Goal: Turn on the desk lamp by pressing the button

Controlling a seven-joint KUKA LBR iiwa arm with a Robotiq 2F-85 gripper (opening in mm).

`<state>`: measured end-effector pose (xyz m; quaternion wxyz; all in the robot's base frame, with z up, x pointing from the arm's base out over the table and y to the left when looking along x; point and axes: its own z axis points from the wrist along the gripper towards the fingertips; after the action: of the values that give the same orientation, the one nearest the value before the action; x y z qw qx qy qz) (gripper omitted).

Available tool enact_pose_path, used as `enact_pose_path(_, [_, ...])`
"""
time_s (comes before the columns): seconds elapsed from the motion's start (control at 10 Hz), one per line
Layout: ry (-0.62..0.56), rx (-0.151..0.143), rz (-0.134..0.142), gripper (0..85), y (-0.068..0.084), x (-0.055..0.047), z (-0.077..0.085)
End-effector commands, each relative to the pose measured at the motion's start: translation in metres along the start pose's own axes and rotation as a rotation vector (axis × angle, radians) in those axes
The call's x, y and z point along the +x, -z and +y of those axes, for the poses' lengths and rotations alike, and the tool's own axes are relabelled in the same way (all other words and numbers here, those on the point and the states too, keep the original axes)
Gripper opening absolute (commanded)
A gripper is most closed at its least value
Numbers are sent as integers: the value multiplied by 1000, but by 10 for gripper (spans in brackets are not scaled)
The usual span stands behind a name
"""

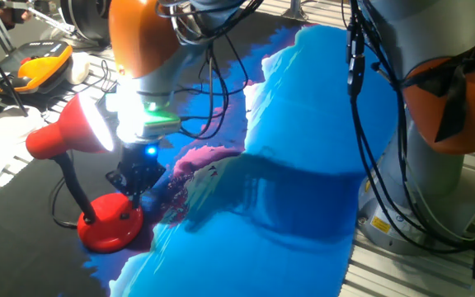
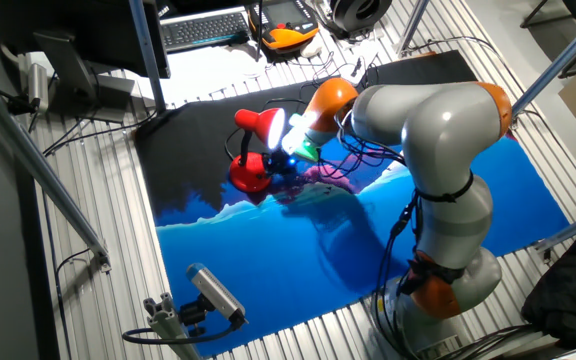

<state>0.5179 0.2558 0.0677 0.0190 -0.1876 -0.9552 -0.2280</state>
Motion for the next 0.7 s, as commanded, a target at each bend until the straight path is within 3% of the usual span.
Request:
enact_pose_path(0.0, [13, 19, -1, 0, 4, -2, -2])
enact_pose_path(0.3, [51, 31, 6, 0, 12, -11, -15])
enact_pose_path(0.6, [93, 68, 20, 0, 32, -18, -32])
